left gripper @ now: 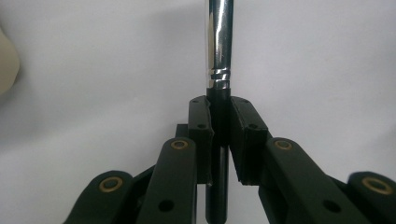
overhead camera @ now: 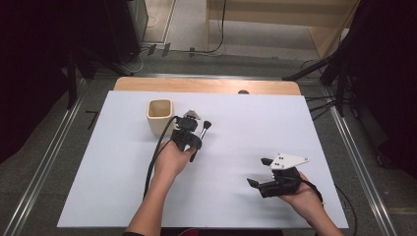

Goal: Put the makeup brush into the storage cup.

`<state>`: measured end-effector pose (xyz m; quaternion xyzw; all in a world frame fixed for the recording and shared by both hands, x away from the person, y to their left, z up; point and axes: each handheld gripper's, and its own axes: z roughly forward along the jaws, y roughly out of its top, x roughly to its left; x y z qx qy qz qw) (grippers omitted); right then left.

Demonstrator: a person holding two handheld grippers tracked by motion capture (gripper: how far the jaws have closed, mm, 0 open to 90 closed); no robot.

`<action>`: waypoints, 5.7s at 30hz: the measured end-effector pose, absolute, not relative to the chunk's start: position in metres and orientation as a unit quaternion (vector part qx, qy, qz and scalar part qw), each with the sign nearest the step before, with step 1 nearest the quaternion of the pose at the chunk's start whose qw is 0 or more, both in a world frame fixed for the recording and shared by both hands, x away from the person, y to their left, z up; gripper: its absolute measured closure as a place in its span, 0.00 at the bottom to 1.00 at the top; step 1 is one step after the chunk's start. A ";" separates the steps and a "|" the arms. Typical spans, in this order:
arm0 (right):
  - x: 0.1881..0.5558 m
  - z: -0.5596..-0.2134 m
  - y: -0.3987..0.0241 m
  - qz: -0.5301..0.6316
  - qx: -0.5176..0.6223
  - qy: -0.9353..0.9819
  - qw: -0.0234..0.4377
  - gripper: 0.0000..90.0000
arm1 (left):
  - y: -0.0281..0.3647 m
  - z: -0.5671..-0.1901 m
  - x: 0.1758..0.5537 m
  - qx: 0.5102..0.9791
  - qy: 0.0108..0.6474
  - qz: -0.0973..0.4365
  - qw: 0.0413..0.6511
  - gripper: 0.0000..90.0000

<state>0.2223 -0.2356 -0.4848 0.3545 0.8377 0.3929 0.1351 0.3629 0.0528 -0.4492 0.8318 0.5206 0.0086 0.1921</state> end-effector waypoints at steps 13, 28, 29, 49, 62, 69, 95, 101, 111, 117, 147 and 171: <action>0.223 -0.484 -0.237 0.407 0.358 0.829 0.140 0.17 | 0.070 -0.435 0.351 0.861 0.464 0.000 0.209 0.89; 0.223 -0.481 -0.223 0.433 0.375 0.814 0.097 0.16 | 0.090 -0.426 0.328 0.864 0.415 -0.031 0.283 0.89; 0.224 -0.480 -0.222 0.435 0.375 0.813 0.097 0.16 | 0.095 -0.430 0.325 0.862 0.414 -0.040 0.291 0.89; 0.244 -0.468 -0.189 0.498 0.399 0.766 0.078 0.16 | 0.112 -0.443 0.314 0.823 0.409 -0.111 0.378 0.89; 0.252 -0.464 -0.187 0.545 0.404 0.734 0.033 0.17 | 0.113 -0.450 0.303 0.801 0.397 -0.127 0.430 0.89; 0.257 -0.466 -0.178 0.555 0.407 0.726 0.008 0.18 | 0.110 -0.455 0.302 0.797 0.396 -0.134 0.436 0.89; 0.270 -0.473 -0.170 0.559 0.469 0.681 -0.059 0.34 | 0.092 -0.470 0.296 0.768 0.389 -0.165 0.482 0.89; 0.273 -0.473 -0.167 0.554 0.478 0.679 -0.066 0.40 | 0.088 -0.469 0.292 0.764 0.387 -0.165 0.490 0.89; 0.277 -0.475 -0.167 0.553 0.505 0.657 -0.081 0.60 | 0.078 -0.474 0.289 0.752 0.394 -0.163 0.503 0.89; 0.278 -0.476 -0.166 0.548 0.518 0.651 -0.090 0.74 | 0.073 -0.476 0.286 0.750 0.395 -0.164 0.504 0.89; 0.280 -0.473 -0.166 0.540 0.499 0.668 -0.117 0.87 | 0.074 -0.472 0.294 0.815 0.306 -0.131 0.474 0.32; 0.277 -0.475 -0.158 0.556 0.447 0.689 -0.128 0.87 | 0.081 -0.478 0.306 0.798 0.290 -0.218 0.481 0.67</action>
